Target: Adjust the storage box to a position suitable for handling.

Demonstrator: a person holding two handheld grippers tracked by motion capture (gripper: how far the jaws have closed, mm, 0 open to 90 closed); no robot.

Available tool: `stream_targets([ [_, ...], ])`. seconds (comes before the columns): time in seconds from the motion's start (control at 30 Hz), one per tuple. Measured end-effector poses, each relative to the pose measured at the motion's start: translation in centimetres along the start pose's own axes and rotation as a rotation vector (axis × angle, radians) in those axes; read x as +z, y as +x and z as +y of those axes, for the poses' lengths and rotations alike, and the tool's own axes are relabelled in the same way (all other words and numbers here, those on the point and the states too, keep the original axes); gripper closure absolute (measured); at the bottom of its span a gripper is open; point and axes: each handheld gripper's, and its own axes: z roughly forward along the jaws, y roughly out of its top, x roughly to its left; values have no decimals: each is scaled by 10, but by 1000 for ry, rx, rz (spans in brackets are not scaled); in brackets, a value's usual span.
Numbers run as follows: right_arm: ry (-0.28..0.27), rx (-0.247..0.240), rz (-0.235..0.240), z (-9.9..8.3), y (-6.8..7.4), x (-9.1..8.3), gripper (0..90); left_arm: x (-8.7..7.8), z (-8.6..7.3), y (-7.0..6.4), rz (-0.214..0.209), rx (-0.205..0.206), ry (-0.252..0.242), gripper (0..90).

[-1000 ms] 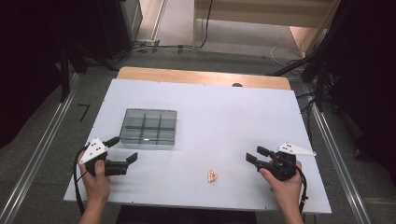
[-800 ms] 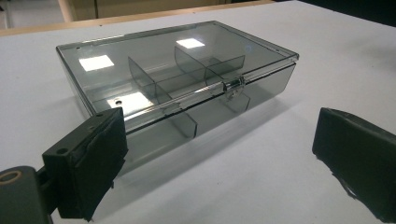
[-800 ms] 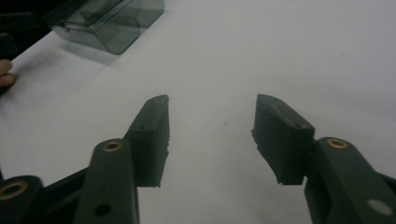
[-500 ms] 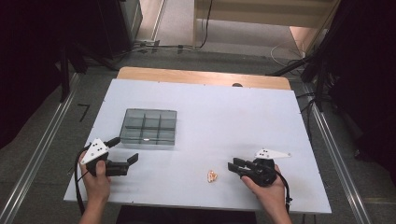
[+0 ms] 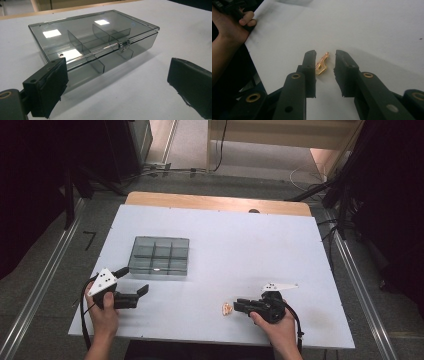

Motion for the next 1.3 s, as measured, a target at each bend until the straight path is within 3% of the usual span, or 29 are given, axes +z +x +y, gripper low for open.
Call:
stream_targets([
  [0.43, 63, 21, -20, -1, 5, 15, 736, 1, 0, -1, -7, 5, 7, 27],
  [0.7, 75, 16, -22, -2, 6, 18, 798, 1, 0, -1, -7, 6, 7, 27],
  [0.8, 71, 18, 3, -2, 6, 18, 834, 1, 0, -1, -5, 7, 9, 27],
  [0.87, 58, 13, 50, -1, 7, 17, 868, 1, 0, -1, -4, 7, 9, 27],
  [1.03, 61, -35, 67, -1, 12, 17, 872, 1, 0, -1, -4, 7, 8, 27],
  [1.3, 91, -51, 163, -3, 28, 26, 873, 1, 0, -1, -6, 5, 7, 27],
])
